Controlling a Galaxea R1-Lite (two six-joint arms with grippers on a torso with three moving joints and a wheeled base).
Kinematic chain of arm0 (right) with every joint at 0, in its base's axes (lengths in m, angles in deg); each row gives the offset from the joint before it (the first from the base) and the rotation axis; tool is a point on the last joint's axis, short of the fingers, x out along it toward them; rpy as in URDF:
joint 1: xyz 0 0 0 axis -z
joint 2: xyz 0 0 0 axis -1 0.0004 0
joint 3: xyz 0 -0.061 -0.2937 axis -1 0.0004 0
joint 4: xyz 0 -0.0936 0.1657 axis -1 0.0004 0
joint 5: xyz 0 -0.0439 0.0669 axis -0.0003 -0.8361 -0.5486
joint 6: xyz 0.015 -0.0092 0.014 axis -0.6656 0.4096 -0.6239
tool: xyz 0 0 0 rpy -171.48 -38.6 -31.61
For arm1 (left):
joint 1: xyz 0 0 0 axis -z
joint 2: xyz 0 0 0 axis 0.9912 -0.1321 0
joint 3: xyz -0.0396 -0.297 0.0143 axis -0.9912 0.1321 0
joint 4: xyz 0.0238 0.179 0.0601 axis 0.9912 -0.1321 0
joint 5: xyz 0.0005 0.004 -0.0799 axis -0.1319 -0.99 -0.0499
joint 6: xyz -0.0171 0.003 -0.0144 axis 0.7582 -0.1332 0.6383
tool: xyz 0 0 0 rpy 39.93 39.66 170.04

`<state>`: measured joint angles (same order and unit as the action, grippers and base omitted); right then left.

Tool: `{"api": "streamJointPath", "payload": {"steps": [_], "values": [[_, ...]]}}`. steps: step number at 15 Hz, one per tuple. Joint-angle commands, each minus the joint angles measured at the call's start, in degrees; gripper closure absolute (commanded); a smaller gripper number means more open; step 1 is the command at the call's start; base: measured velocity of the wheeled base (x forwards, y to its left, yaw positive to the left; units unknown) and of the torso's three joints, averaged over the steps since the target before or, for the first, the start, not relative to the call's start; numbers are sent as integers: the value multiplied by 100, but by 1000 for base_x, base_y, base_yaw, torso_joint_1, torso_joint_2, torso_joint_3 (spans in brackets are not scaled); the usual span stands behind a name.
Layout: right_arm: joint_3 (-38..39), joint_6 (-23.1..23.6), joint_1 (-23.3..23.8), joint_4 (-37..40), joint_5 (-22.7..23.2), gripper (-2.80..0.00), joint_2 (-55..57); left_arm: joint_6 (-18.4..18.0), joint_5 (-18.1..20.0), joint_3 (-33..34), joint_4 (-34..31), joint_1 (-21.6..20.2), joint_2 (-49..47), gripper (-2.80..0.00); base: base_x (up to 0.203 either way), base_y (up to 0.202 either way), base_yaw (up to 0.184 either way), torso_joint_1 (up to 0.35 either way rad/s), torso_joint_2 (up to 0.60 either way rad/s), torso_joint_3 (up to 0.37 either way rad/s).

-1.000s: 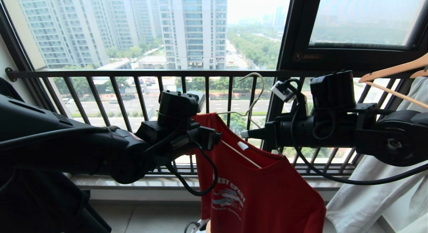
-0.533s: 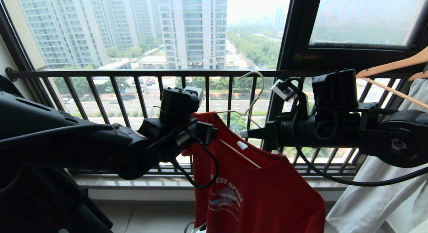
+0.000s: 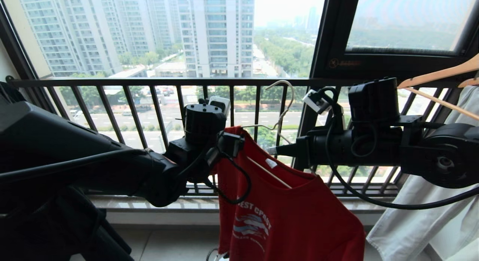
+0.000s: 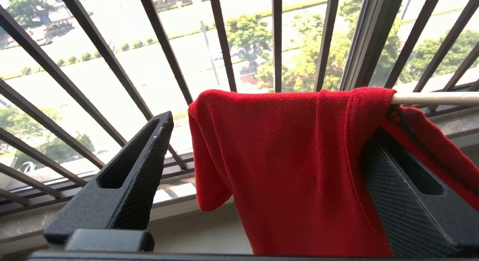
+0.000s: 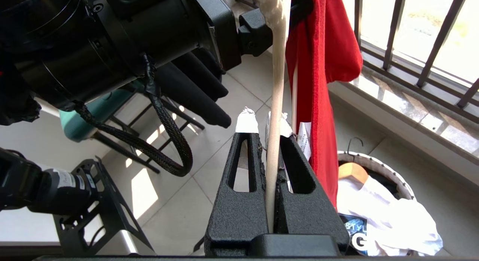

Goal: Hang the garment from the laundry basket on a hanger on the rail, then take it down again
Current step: Take the clothes off the clothes rack

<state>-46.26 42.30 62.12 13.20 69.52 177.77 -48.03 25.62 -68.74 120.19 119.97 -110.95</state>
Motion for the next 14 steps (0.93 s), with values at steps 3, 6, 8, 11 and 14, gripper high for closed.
{"api": "streamJointPath", "payload": {"steps": [3, 6, 8, 11, 14], "values": [[-27, -6, -1, -24, 6, 0, 52, -8, -13, 7, 13, -3, -32, -280, 0, 0, 0, 0, 0, 0], [-45, -6, -1, -24, -115, 0, 61, -43, -21, 15, 13, -12, -23, 0, 0, 0, 0, 0, 0, 0], [-47, -6, -1, -24, -124, 0, 71, -43, -21, 26, 13, -8, 3, 0, 0, 0, 0, 0, 0, 0], [-99, -6, 8, -33, -241, 0, 170, -43, -21, 63, 13, -3, 30, 0, 0, 0, 0, 0, 0, 0], [-182, -14, 88, -40, -300, 0, 399, -19, 28, 143, 13, -3, 217, 0, 0, 0, 0, 0, 0, 0]]}}
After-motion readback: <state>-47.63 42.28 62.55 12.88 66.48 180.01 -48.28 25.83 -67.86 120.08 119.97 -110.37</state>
